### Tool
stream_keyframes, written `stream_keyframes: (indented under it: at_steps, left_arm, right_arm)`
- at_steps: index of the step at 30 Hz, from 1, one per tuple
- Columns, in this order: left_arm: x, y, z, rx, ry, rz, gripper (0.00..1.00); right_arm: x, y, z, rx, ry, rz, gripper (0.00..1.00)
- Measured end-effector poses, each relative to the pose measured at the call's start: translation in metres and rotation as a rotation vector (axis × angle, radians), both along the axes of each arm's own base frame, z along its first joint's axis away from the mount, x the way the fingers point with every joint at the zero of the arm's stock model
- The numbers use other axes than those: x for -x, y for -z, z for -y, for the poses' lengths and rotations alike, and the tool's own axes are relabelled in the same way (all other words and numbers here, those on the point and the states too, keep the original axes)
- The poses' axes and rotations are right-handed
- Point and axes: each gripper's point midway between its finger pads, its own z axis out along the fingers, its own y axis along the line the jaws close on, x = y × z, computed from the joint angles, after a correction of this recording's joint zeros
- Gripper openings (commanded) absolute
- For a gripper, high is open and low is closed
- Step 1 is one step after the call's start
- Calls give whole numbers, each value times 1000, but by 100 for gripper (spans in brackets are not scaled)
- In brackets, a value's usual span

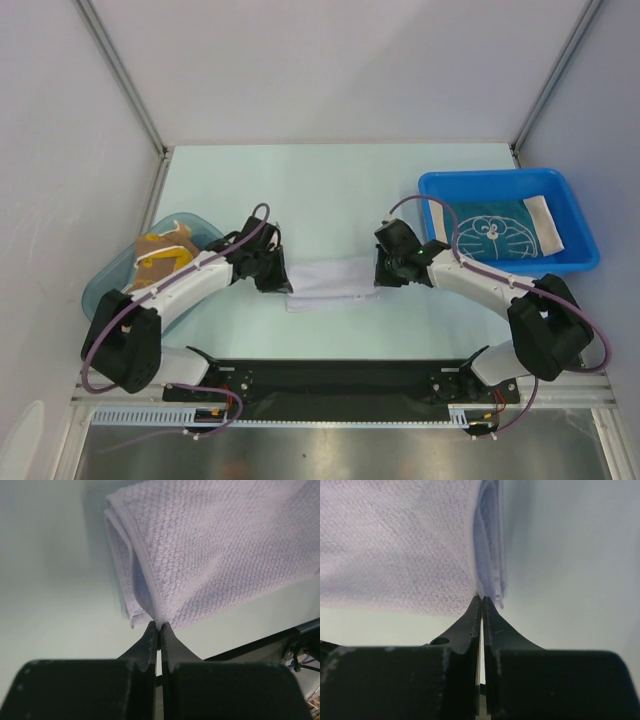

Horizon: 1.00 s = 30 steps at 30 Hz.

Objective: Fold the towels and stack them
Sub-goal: Fold the towel

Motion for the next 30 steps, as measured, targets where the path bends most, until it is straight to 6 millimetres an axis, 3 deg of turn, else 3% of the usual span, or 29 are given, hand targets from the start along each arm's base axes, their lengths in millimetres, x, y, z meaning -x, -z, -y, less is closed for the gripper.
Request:
stream_keyframes:
  at_steps: [5,7,12,14,18,23,30]
  left_arm:
    - [4,-15,9,60,4,33,0]
    - [13,-8,12,79,5,20,0]
    - [45,33,10,77,-3,-90,0]
    - [48,40,10,69,-7,-109,1]
    - [44,41,9,59,-16,-95,0]
    - [35,37,4,17,-40,-69,0]
    - [12,9,0,-28,-72,16,0]
  right_arm:
    - [-7,1,14,20,11,11,0]
    - [-4,5,19,29,10,5,0]
    - [10,22,23,33,-11,-36,0]
    - [14,26,23,27,-18,-49,8]
    - [14,26,22,22,-20,-44,11]
    - [13,20,21,7,-24,-30,0]
    - [12,6,16,-36,-31,1,0]
